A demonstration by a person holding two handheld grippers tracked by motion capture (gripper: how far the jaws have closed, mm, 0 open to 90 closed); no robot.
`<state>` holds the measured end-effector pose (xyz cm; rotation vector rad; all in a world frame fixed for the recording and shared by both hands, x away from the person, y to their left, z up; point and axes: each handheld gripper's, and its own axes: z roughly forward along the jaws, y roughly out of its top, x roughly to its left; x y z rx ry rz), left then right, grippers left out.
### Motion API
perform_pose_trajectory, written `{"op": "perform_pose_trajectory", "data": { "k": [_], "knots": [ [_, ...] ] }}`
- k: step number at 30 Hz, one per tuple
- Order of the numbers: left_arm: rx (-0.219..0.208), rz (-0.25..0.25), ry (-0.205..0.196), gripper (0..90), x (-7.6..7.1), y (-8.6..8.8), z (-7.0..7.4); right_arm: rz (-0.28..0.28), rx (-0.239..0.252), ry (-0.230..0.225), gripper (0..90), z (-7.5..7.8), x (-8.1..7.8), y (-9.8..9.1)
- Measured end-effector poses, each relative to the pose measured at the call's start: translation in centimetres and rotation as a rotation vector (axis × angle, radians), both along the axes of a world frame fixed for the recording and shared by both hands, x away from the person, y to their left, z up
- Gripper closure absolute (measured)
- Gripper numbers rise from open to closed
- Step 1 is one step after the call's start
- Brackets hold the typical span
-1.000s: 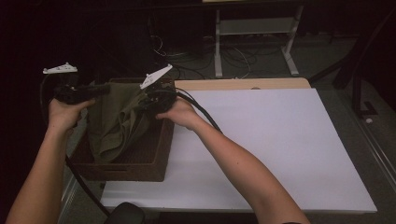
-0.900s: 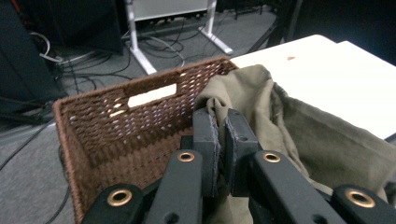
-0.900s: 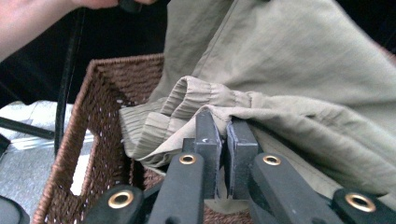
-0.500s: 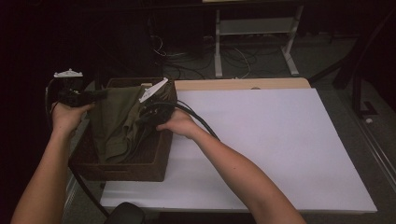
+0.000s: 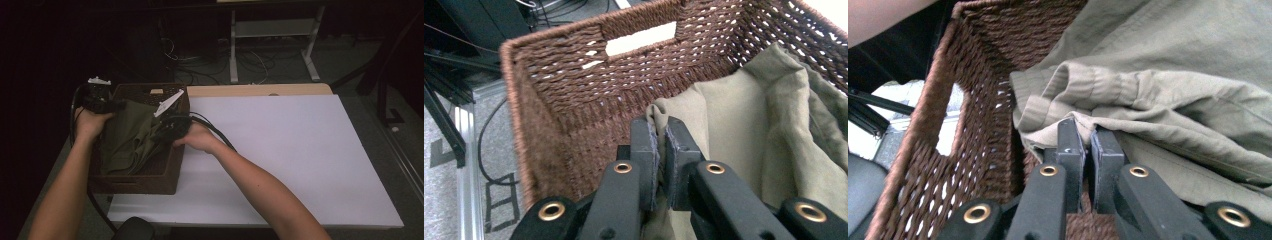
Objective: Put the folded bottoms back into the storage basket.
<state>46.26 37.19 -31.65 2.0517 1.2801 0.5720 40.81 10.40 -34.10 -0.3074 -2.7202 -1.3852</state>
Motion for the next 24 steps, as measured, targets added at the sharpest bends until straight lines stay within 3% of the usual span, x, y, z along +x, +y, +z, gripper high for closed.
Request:
{"op": "perform_pose_trajectory", "data": {
  "k": [4,9,13,17,24],
  "knots": [
    [-0.002,0.002,0.015,82.5,0.9,-0.7,-1.1,0.007,-0.004,-0.004,83.7,-0.1,-0.6,-0.9],
    [-0.01,0.046,0.003,61.0,1.3,-0.9,-1.5,0.007,0.001,0.001,70.7,0.1,-1.0,-2.1],
    [-0.053,0.054,-0.002,54.9,1.1,-0.6,-1.1,-0.02,0.035,0.007,59.8,0.8,-0.7,-3.3],
    [-0.107,0.032,0.006,48.8,0.9,-0.6,-1.0,-0.057,0.027,-0.011,51.3,1.4,-0.5,-4.1],
    [-0.165,-0.036,0.022,41.2,0.3,-1.4,-1.1,-0.103,0.023,-0.021,44.1,1.7,0.2,-5.7]
  ]
}}
